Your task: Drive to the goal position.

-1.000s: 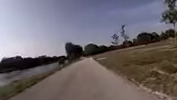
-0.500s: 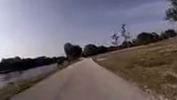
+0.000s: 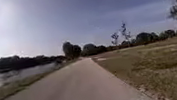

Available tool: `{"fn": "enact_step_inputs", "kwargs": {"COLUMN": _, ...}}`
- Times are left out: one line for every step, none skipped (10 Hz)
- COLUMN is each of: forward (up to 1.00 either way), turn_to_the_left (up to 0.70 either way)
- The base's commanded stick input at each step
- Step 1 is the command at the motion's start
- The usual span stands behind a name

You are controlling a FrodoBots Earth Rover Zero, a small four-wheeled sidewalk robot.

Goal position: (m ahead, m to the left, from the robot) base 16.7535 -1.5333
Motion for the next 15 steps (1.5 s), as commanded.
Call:
{"fn": "enact_step_inputs", "kwargs": {"forward": 1.00, "turn_to_the_left": 0.02}}
{"fn": "enact_step_inputs", "kwargs": {"forward": 1.00, "turn_to_the_left": 0.02}}
{"fn": "enact_step_inputs", "kwargs": {"forward": 1.00, "turn_to_the_left": 0.02}}
{"fn": "enact_step_inputs", "kwargs": {"forward": 1.00, "turn_to_the_left": 0.02}}
{"fn": "enact_step_inputs", "kwargs": {"forward": 1.00, "turn_to_the_left": 0.02}}
{"fn": "enact_step_inputs", "kwargs": {"forward": 1.00, "turn_to_the_left": 0.02}}
{"fn": "enact_step_inputs", "kwargs": {"forward": 1.00, "turn_to_the_left": 0.02}}
{"fn": "enact_step_inputs", "kwargs": {"forward": 1.00, "turn_to_the_left": 0.02}}
{"fn": "enact_step_inputs", "kwargs": {"forward": 1.00, "turn_to_the_left": 0.02}}
{"fn": "enact_step_inputs", "kwargs": {"forward": 1.00, "turn_to_the_left": 0.02}}
{"fn": "enact_step_inputs", "kwargs": {"forward": 1.00, "turn_to_the_left": 0.02}}
{"fn": "enact_step_inputs", "kwargs": {"forward": 1.00, "turn_to_the_left": 0.02}}
{"fn": "enact_step_inputs", "kwargs": {"forward": 1.00, "turn_to_the_left": 0.02}}
{"fn": "enact_step_inputs", "kwargs": {"forward": 1.00, "turn_to_the_left": 0.02}}
{"fn": "enact_step_inputs", "kwargs": {"forward": 1.00, "turn_to_the_left": 0.02}}
